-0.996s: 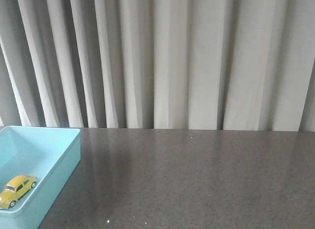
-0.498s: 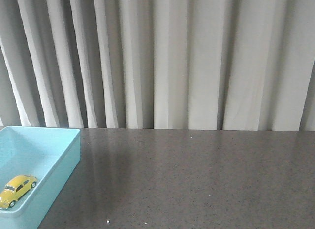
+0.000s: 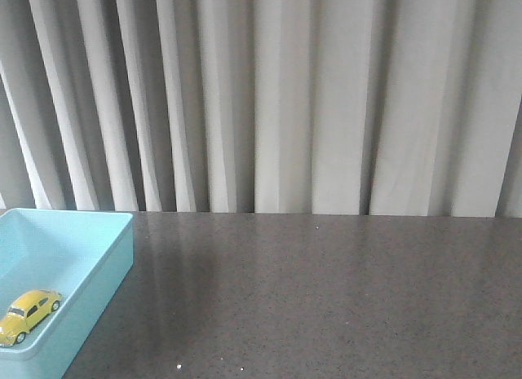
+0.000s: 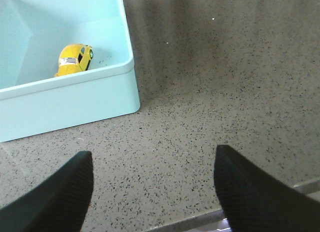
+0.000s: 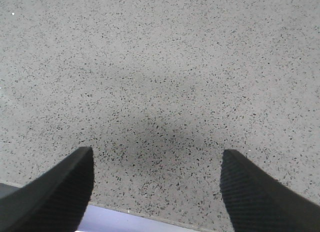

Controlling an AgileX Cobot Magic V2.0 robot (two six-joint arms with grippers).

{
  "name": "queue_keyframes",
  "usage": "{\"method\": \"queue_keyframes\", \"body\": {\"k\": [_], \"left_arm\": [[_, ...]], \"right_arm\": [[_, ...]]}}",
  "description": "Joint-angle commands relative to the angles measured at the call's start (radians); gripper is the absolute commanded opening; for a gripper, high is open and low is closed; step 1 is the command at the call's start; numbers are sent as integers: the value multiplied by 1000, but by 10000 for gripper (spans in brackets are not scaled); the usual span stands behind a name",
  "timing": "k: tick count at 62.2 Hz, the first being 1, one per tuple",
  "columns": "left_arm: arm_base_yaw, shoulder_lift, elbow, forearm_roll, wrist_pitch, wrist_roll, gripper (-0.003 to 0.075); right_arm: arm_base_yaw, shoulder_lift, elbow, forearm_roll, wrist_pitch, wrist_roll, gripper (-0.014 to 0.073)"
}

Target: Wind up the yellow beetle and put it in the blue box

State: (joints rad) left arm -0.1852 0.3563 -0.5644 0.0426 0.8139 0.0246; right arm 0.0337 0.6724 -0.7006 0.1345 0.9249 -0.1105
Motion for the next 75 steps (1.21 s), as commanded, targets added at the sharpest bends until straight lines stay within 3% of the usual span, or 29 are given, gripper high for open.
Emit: {"method": "queue_keyframes", "body": {"k": [1,9,15,30,42,45,75], "left_arm": [[-6,7,20,12,-151,-15,503],[-6,7,60,7,-219,-25,471],[-6,7,78,7,-245,-42,389],[-6,7,79,7,-255,-42,139],[-6,7,79,5,-257,-42,-5],[-6,7,79,5,-257,-41,-8],[-6,7,79,5,-256,-41,-6]], "right_arm": [[0,1,-23,8,-41,0,512],[0,1,-23,4,-32,0,506],[0,1,-23,4,-33,0,464],[0,1,-23,4,-33,0,204],[0,1,-23,4,-33,0,15],[0,1,-23,4,-36,0,-14],[0,1,-23,6,-44,0,-7]]}}
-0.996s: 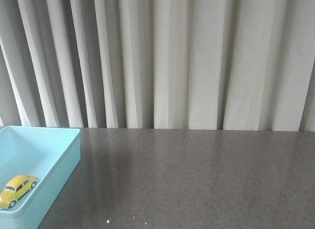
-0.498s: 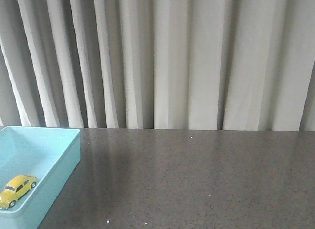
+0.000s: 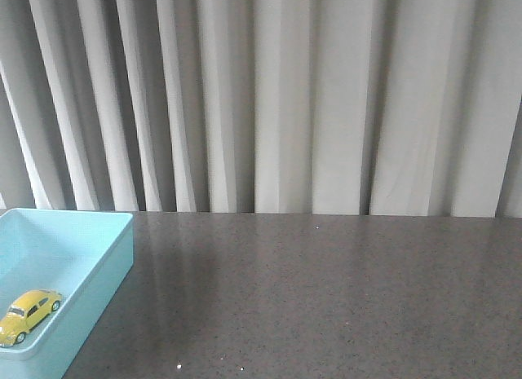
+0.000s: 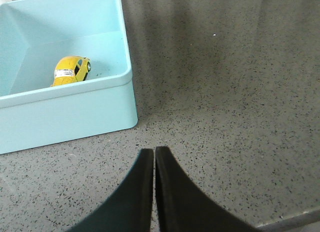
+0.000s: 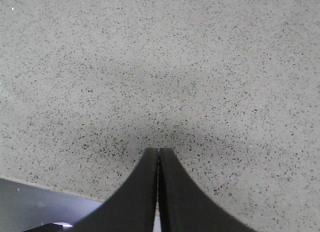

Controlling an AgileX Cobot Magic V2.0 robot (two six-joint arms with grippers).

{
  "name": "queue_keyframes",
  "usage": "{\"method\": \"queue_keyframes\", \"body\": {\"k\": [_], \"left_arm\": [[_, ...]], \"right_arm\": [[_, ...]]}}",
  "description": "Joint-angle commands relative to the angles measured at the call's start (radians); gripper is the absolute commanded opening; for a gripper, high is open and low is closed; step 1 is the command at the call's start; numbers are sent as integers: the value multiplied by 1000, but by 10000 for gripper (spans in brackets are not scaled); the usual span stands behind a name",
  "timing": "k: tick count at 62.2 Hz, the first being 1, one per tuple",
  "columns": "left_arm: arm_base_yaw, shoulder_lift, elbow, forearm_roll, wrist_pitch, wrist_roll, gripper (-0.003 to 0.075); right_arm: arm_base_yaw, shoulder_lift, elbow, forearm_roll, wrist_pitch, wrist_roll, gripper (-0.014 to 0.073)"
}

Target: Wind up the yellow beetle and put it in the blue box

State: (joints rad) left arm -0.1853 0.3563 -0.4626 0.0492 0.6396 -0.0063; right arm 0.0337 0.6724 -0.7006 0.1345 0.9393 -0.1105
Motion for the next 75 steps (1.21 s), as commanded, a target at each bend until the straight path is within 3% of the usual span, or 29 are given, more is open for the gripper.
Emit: {"method": "queue_keyframes", "body": {"k": [1,20,35,47,75], "left_arm": [[-6,7,-23,-1,-82,-10,-6],[23,-66,66,-14,-139,6,-6],[136,-283,342,-38,-461,1,-6],[167,-385,482,-39,-661,-1,-6],[164,-383,477,-36,-680,-1,-6]], "right_arm": [[0,1,-23,6,-59,0,-7],[0,1,-23,6,-59,0,-7],[0,1,-23,7,-58,0,-7],[0,1,-23,7,-55,0,-7],[0,-1,-23,7,-55,0,-7]]}}
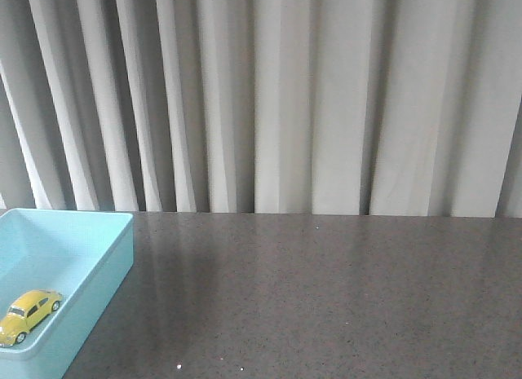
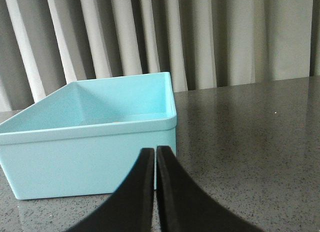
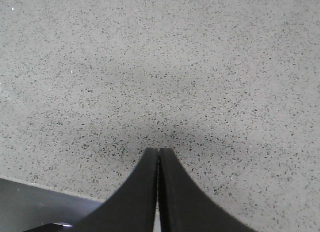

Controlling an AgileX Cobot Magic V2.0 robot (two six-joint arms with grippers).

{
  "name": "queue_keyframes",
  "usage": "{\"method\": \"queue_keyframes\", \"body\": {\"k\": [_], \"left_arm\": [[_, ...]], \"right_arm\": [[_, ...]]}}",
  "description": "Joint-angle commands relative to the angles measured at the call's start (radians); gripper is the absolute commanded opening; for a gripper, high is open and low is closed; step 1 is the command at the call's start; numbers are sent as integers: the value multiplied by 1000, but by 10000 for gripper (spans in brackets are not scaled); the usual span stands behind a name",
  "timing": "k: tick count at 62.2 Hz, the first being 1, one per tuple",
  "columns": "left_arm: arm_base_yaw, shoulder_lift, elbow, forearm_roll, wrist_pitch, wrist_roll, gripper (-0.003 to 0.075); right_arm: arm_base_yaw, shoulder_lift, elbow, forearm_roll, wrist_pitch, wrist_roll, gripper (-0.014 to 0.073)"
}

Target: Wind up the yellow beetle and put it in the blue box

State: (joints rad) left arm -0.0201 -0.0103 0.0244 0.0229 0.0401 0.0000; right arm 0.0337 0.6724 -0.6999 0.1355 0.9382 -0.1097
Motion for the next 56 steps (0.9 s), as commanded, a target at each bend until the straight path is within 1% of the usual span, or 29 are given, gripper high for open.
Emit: {"method": "queue_keyframes", "body": {"k": [1,31,35,41,46,50,56], "left_arm": [[-1,-17,-10,-10,-80,-7,-6],[-1,-17,-10,-10,-80,-7,-6],[-1,-17,-10,-10,-80,-7,-6],[-1,-17,-10,-10,-80,-7,-6],[-2,-17,-9,-10,-80,-7,-6],[-2,-17,-9,-10,-80,-7,-6],[-2,-17,-9,-10,-80,-7,-6]], "right_arm": [[0,-1,-24,6,-54,0,-7],[1,-6,-22,6,-58,0,-7],[3,-38,-3,-45,-80,-11,-7],[-20,-121,81,-84,-179,-3,-7],[-49,-216,189,-83,-318,-3,-7],[-69,-314,291,-83,-465,-4,-7],[-78,-441,445,-79,-646,-3,-7]]}}
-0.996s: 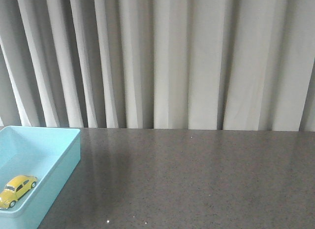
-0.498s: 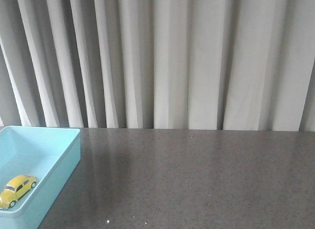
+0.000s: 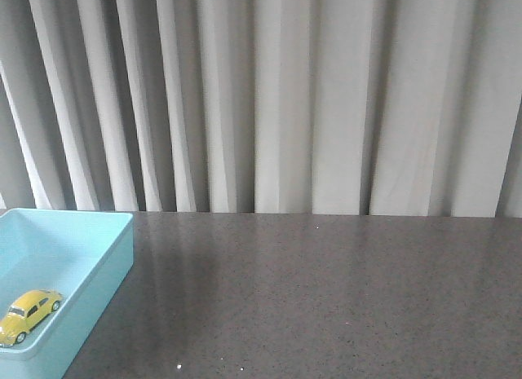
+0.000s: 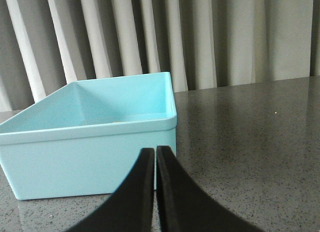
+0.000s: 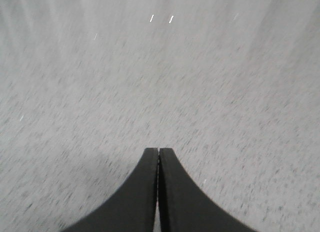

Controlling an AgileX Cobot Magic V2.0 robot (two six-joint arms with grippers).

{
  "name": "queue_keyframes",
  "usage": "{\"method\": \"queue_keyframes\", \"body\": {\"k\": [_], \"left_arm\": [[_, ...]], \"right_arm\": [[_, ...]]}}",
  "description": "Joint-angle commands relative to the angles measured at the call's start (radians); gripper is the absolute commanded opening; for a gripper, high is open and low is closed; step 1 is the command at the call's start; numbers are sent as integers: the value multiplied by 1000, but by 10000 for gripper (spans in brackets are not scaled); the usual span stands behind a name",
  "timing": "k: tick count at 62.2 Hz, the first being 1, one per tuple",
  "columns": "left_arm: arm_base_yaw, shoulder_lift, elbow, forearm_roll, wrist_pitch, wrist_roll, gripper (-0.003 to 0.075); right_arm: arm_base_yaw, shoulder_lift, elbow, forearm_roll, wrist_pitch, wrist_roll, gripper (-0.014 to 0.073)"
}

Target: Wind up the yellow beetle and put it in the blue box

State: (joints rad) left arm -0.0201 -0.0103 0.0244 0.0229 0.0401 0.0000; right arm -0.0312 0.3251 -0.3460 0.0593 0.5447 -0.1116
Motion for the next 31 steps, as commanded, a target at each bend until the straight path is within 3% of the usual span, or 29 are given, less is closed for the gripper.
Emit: {"method": "queue_keyframes", "body": {"k": [1,8,15,31], "left_arm": [[-2,-17,-9,-10,-80,-7,-6],[-2,-17,-9,-10,-80,-7,-6],[-2,-17,-9,-10,-80,-7,-6],[-2,-17,-9,-10,-80,-7,-6]], "right_arm": [[-13,-112,111,-3,-277,-2,-7],[-13,-241,265,3,-475,11,-7],[-13,-298,373,5,-582,20,-6],[-13,-345,376,1,-545,11,-6]]}}
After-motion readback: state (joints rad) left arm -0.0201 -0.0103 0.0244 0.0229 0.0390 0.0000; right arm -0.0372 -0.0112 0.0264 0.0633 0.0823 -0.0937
